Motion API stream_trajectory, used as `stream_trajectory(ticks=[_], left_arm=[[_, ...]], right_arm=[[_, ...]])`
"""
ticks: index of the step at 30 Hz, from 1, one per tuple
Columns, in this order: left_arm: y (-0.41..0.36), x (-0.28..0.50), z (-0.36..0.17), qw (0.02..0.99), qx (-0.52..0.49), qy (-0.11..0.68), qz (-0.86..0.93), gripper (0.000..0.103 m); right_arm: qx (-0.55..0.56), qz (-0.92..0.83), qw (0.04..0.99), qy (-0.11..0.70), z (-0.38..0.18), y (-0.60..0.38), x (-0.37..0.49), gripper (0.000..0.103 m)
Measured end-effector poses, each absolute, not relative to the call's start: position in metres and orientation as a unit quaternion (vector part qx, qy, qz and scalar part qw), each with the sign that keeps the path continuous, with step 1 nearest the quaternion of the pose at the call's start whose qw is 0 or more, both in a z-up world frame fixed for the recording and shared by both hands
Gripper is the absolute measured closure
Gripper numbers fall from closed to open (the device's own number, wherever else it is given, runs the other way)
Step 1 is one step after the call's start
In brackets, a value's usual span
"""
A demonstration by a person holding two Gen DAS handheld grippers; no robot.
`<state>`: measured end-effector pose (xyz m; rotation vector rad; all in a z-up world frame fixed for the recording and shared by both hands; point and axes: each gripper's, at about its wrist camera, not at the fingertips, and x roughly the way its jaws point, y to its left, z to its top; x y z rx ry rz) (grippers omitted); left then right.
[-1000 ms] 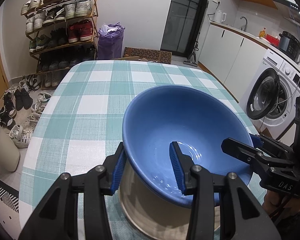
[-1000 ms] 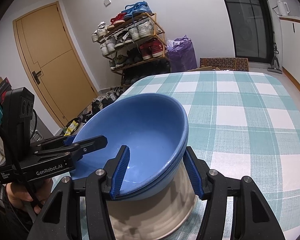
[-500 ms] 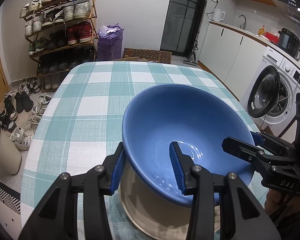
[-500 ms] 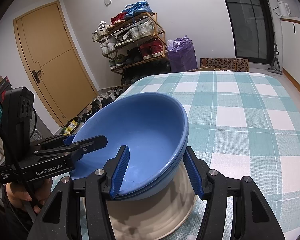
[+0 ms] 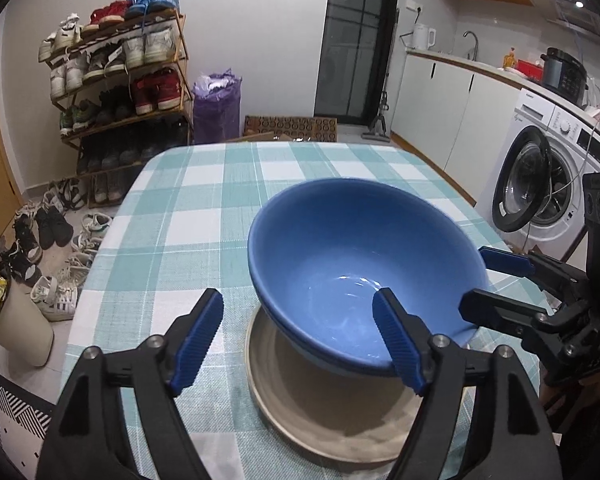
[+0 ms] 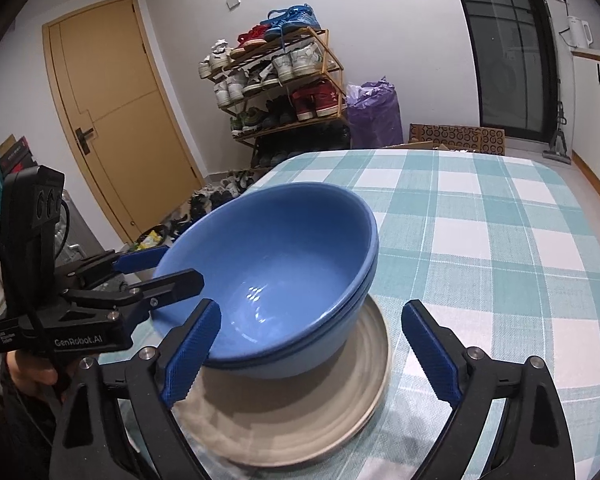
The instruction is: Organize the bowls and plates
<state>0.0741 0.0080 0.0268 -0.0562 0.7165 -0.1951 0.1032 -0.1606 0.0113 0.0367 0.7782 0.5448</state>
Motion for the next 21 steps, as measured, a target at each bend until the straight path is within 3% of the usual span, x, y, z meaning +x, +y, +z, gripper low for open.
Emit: stream_trajectory(ticks=[2,8,21], left_arm=[[0.01,0.069,0.029,0.934,-0.029,0.344,-0.092,0.013],[0.012,0.052,0.034,0.942,-0.026,0.324,-0.089,0.0],[0.011,0.027,0.027,0.953,-0.02,0.294,-0.066,0.0]], right_arm=[[0.015,0.267,0.89,0.369,0.014,-0.163,0.098,0.002],[0.002,0.274,0.898,0.345,0.019,-0.166,0.078,0.001],[-0.007,0.264,0.912,0.314,0.015,-0.184,0.051,0.001]])
